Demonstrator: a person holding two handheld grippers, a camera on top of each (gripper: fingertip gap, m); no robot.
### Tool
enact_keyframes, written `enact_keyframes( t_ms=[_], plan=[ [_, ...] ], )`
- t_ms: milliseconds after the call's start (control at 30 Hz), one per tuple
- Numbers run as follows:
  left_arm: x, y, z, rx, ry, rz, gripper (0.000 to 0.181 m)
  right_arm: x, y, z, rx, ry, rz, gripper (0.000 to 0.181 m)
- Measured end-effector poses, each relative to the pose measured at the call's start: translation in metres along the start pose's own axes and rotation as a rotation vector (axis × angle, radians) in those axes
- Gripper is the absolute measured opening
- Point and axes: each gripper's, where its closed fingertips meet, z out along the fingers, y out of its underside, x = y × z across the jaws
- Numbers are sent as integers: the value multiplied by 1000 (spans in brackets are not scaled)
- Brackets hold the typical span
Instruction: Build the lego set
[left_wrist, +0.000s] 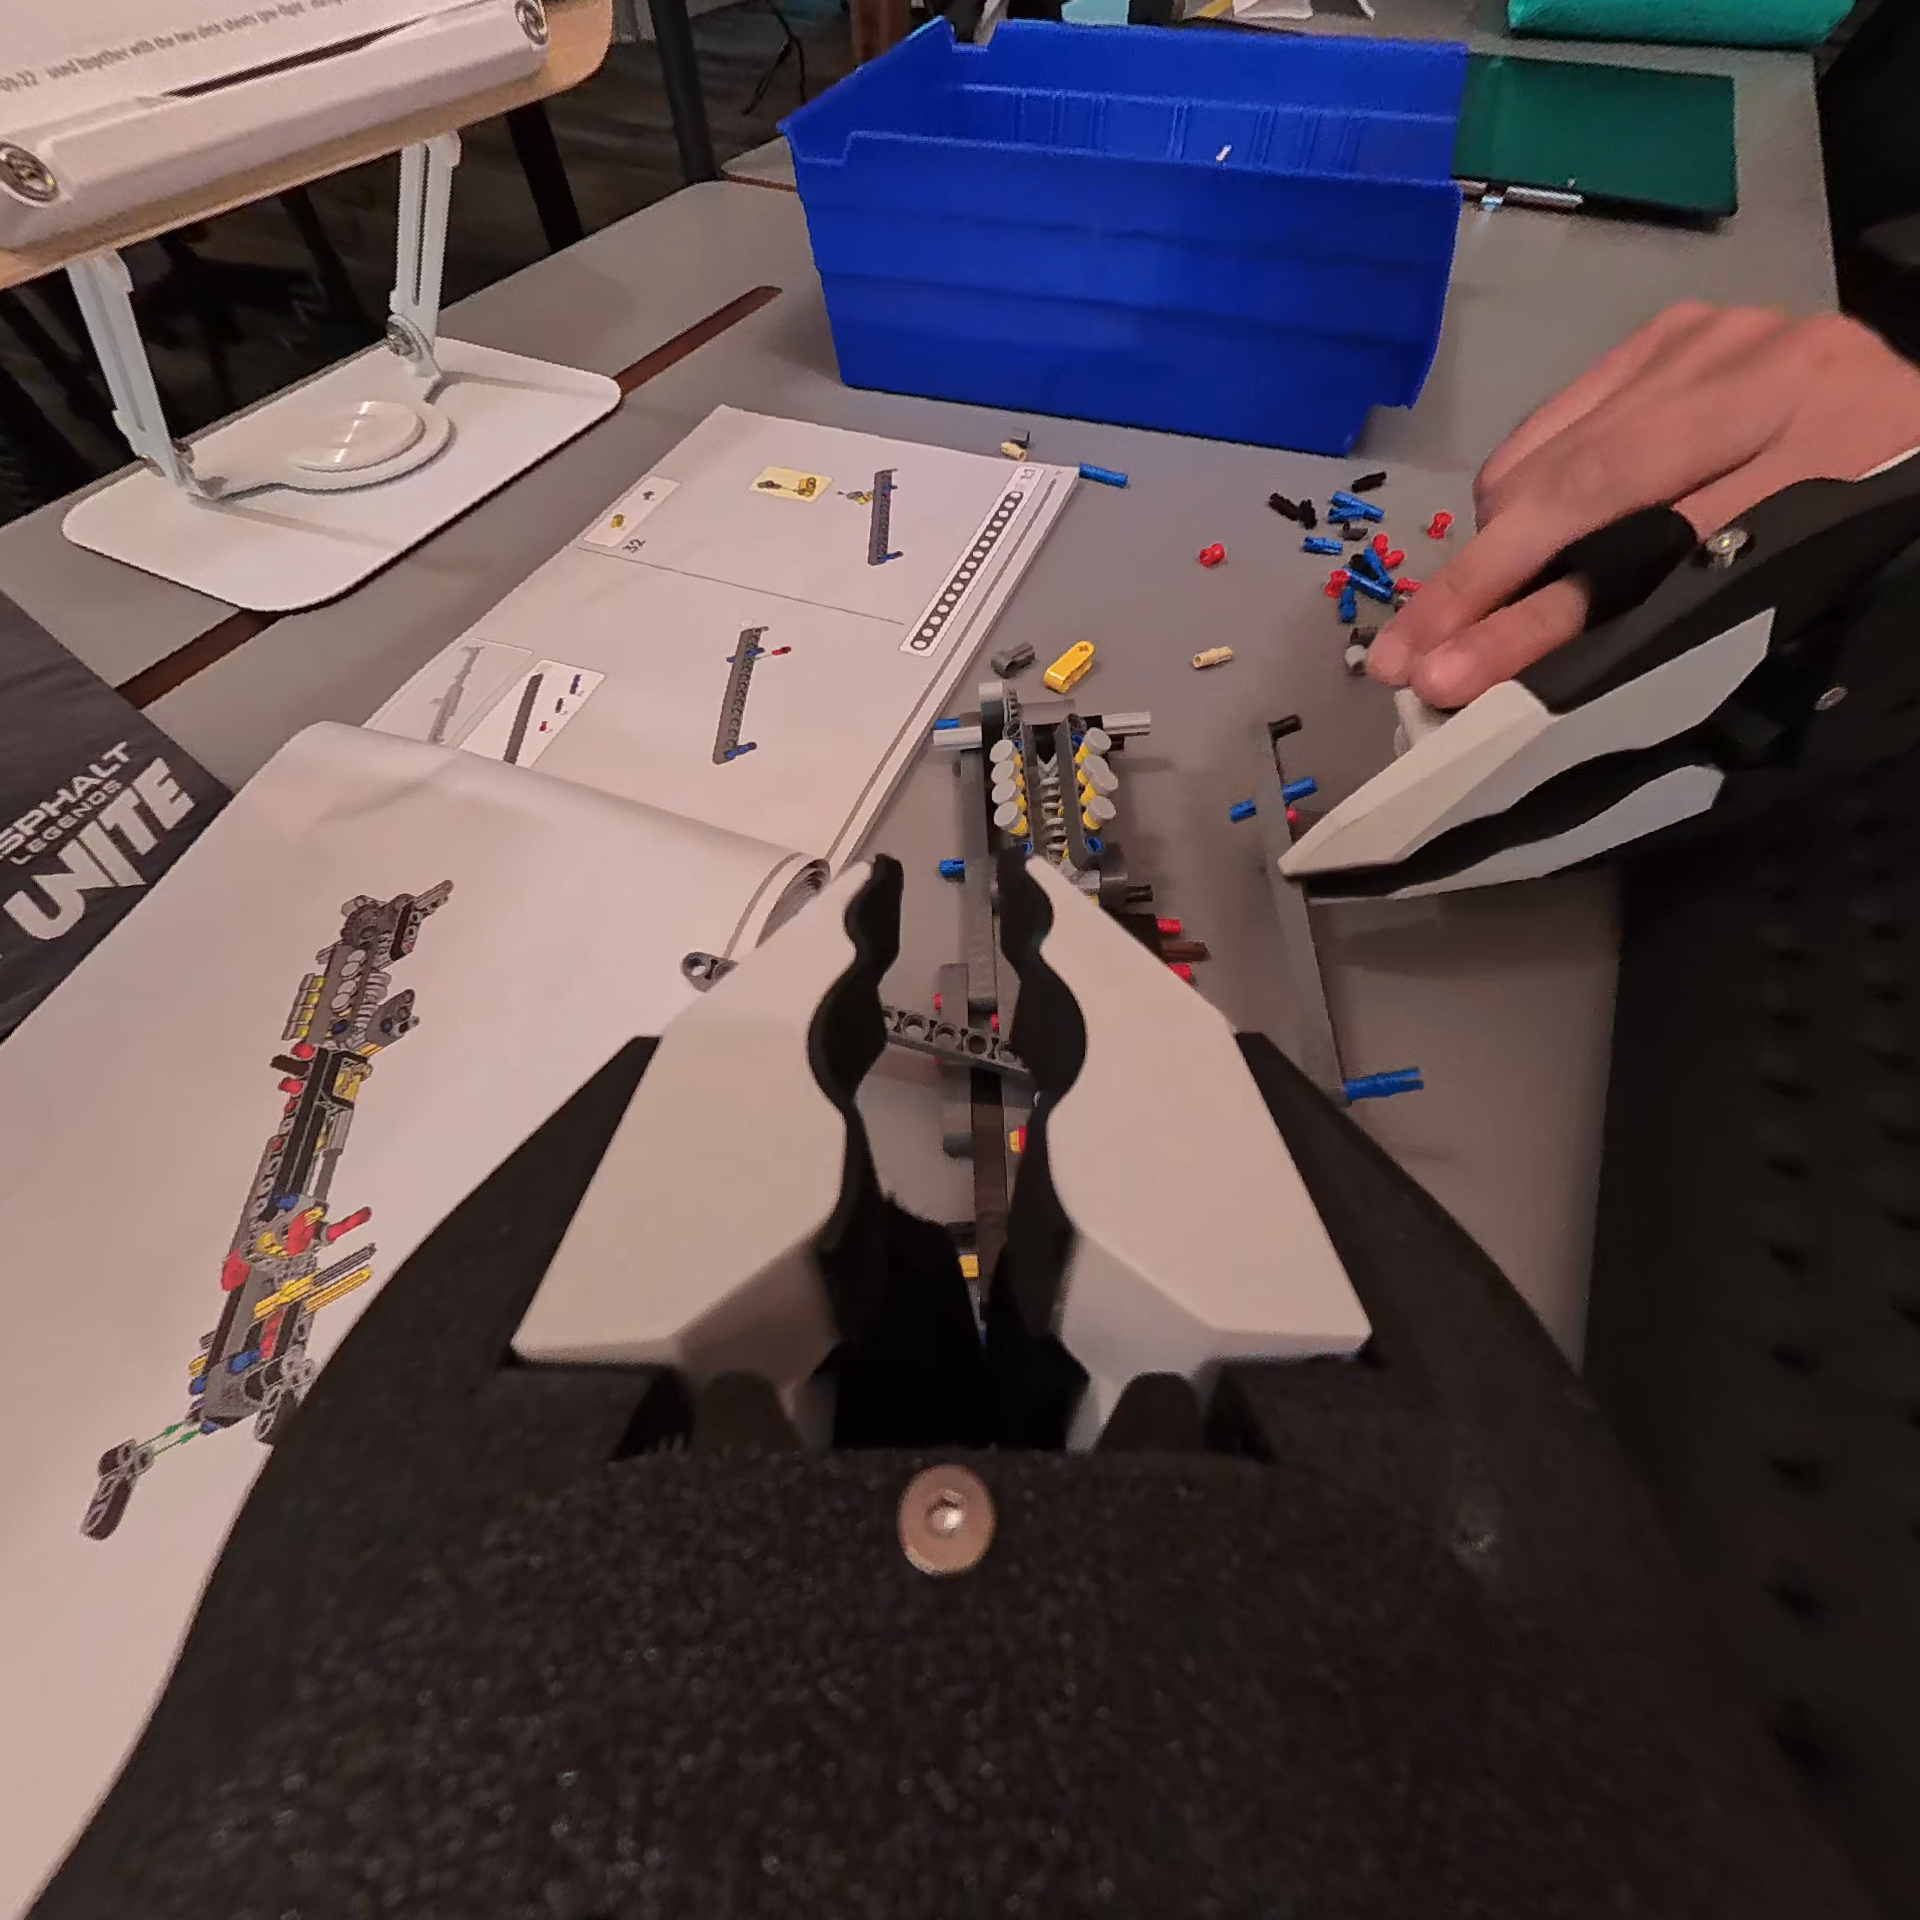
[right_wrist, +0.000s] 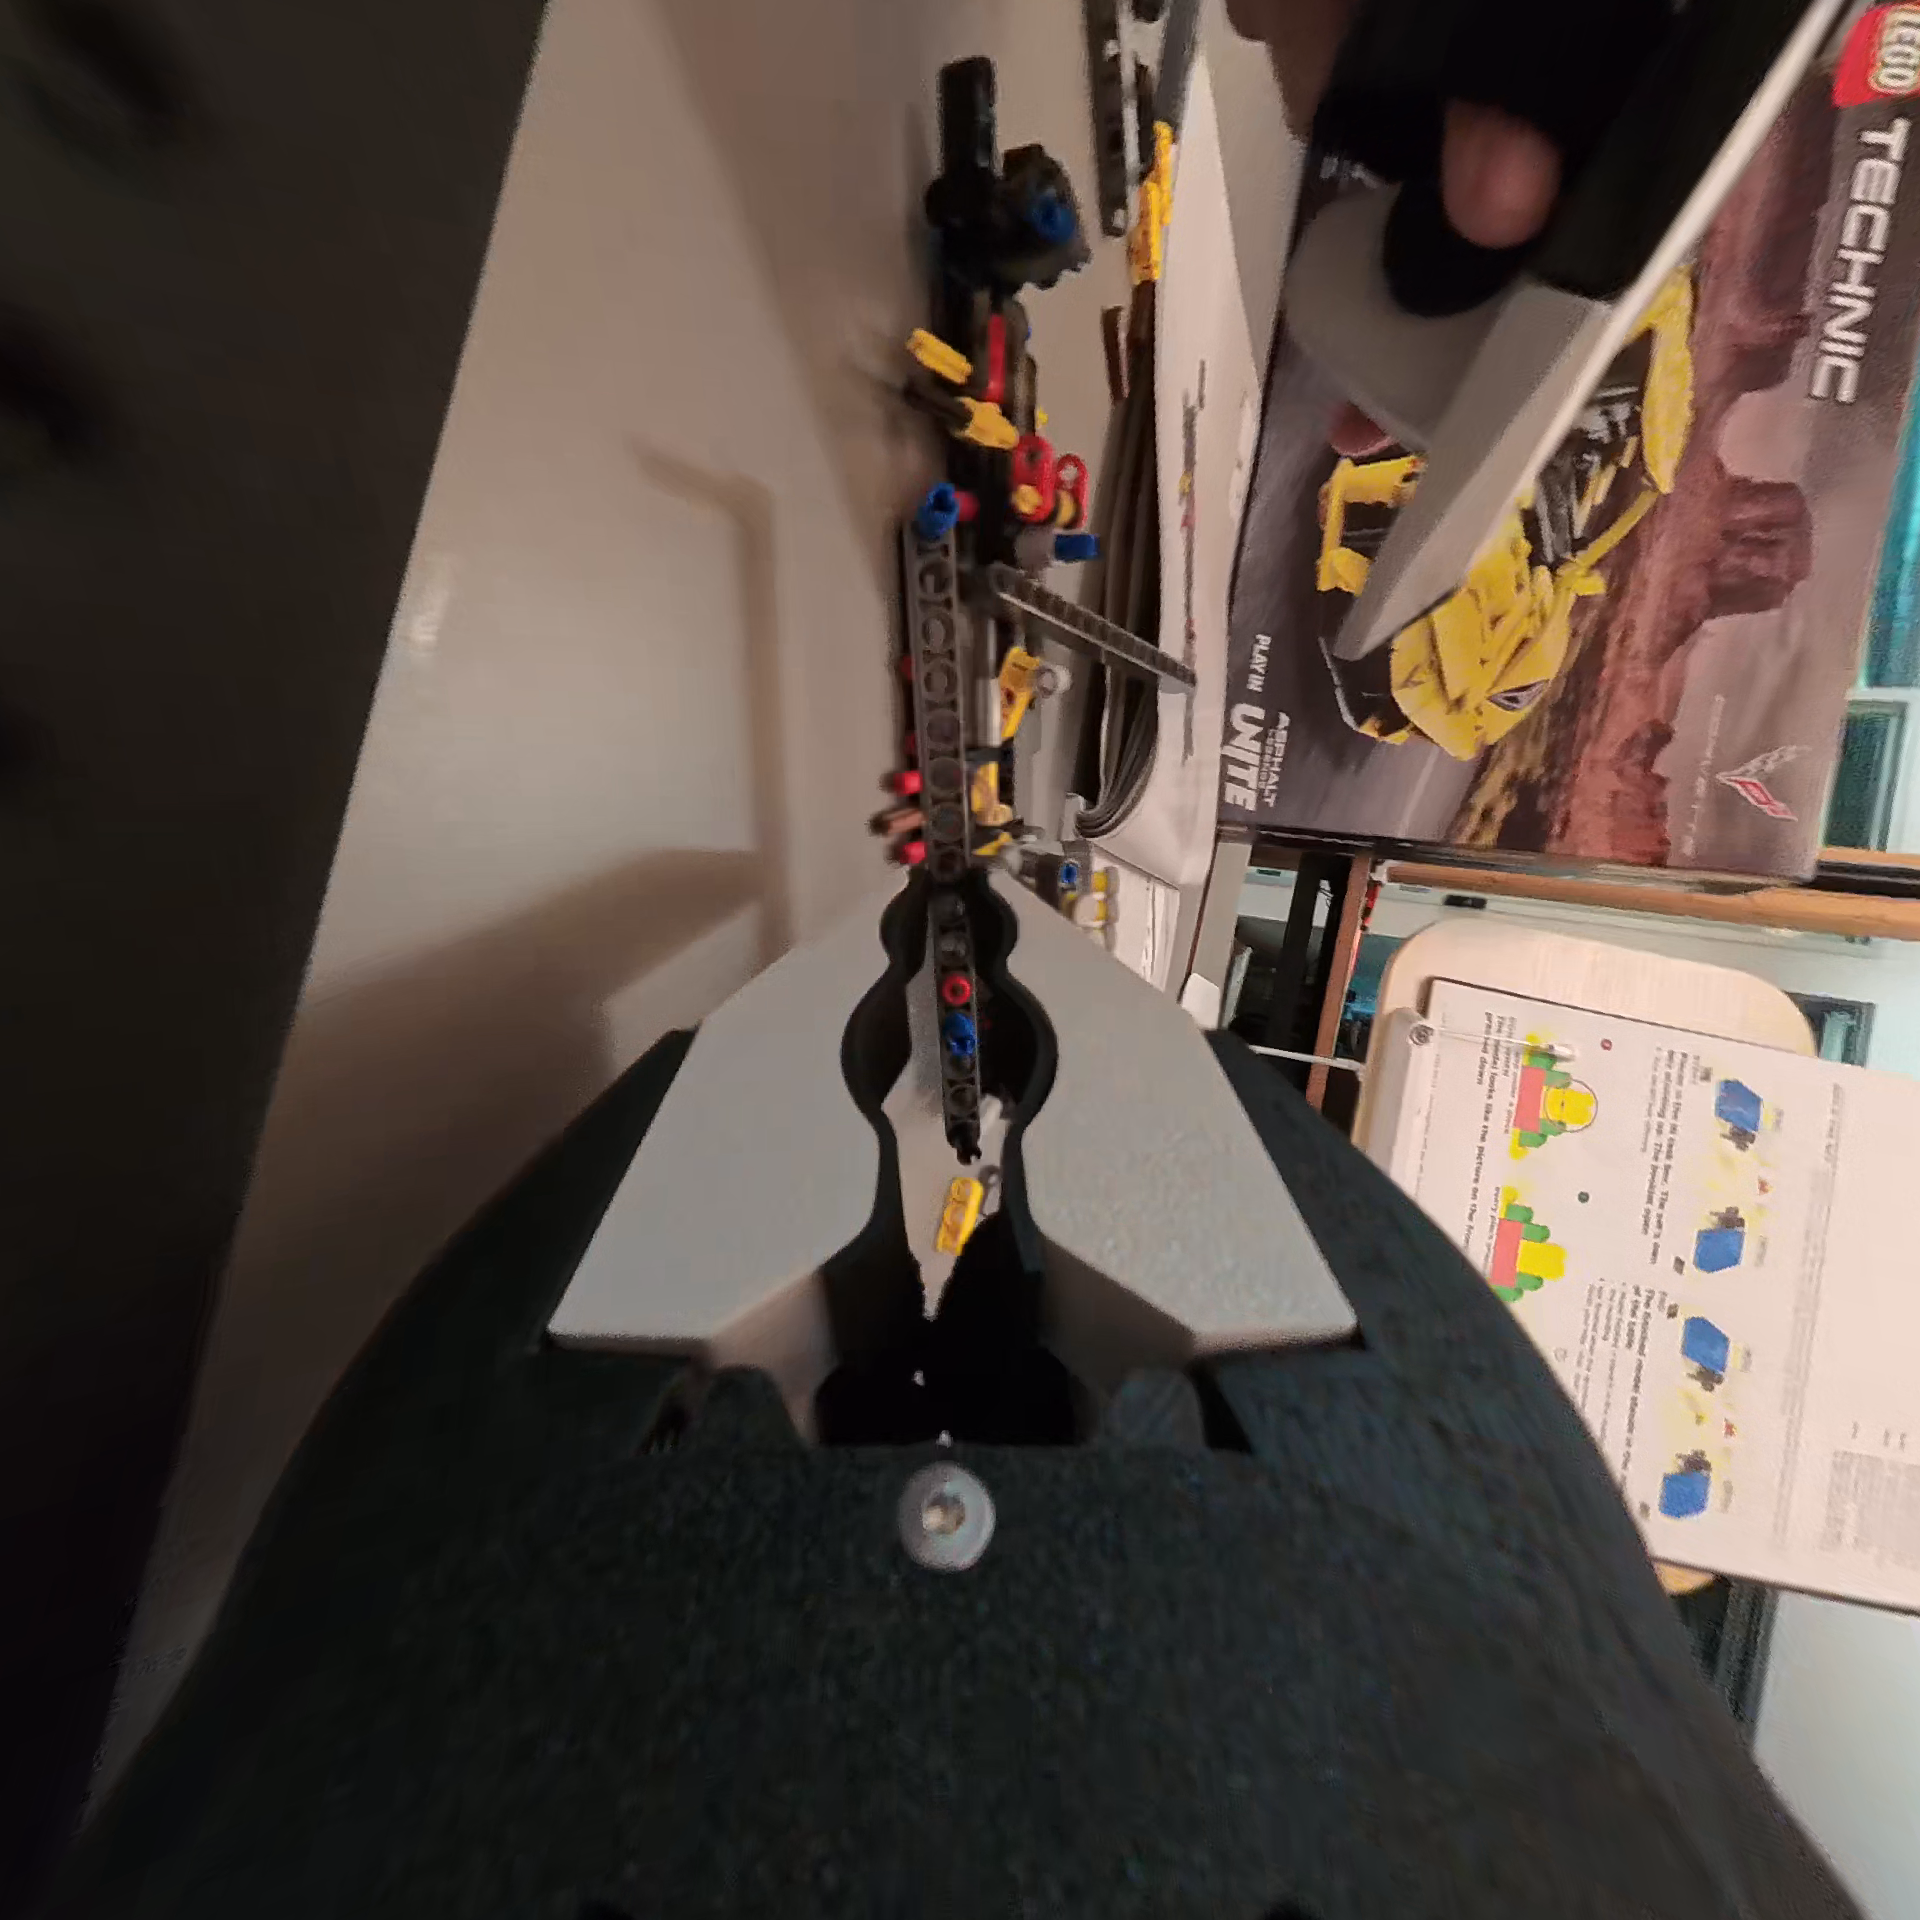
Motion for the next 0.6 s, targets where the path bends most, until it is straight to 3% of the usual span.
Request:
enact_keyframes(
  t_ms=[167,600],
  plan=[
    [4,-4,-2,13,3,29,18,-13,4,6,0,-52,-40,7],
    [5,-1,1,0,20,14,18,-25,5,-5,56,-225,202,11]
  ],
)
